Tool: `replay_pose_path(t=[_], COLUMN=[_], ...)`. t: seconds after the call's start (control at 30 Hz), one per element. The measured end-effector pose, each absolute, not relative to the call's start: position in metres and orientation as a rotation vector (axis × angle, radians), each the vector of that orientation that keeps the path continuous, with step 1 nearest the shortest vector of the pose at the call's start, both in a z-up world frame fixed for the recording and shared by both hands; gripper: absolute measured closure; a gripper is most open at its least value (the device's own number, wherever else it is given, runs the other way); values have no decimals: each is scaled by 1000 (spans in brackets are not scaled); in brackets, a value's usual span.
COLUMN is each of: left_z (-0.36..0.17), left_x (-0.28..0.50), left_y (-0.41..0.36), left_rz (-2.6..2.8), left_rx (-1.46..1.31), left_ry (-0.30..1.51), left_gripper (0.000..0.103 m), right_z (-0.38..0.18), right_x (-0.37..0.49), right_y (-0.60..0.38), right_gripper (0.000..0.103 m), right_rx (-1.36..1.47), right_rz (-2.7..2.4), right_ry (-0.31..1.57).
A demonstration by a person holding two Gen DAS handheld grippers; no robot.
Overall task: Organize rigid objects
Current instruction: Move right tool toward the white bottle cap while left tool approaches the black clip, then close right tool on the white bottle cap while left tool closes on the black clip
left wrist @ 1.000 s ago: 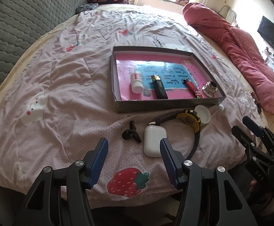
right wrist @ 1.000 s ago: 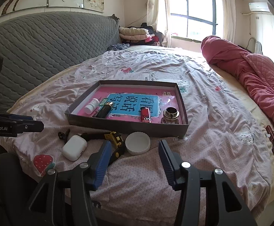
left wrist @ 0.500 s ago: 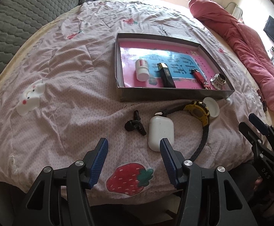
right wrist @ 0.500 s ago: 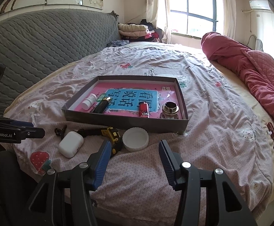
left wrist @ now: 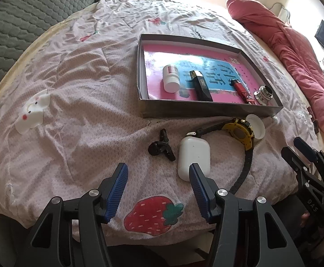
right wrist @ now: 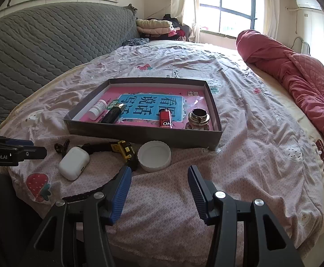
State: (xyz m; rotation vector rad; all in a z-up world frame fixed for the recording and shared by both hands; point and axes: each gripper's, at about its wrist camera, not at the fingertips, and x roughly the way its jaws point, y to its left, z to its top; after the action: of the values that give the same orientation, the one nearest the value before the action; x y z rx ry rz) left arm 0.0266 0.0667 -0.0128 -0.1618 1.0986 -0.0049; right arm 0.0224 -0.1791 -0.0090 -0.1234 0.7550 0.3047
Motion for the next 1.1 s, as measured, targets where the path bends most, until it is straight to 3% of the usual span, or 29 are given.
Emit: replay_pose_path(t=[1.1], left_z=[-58], left_x=[74], left_y=[71], left_rz=[85], left_rx=[-235], left_ry=[1135], left_gripper=[46], right_z=[-52], right_x=[66], right_y=[-168], right_gripper=[51], right_rx=[-120], right_rz=[319], right_ry=[855])
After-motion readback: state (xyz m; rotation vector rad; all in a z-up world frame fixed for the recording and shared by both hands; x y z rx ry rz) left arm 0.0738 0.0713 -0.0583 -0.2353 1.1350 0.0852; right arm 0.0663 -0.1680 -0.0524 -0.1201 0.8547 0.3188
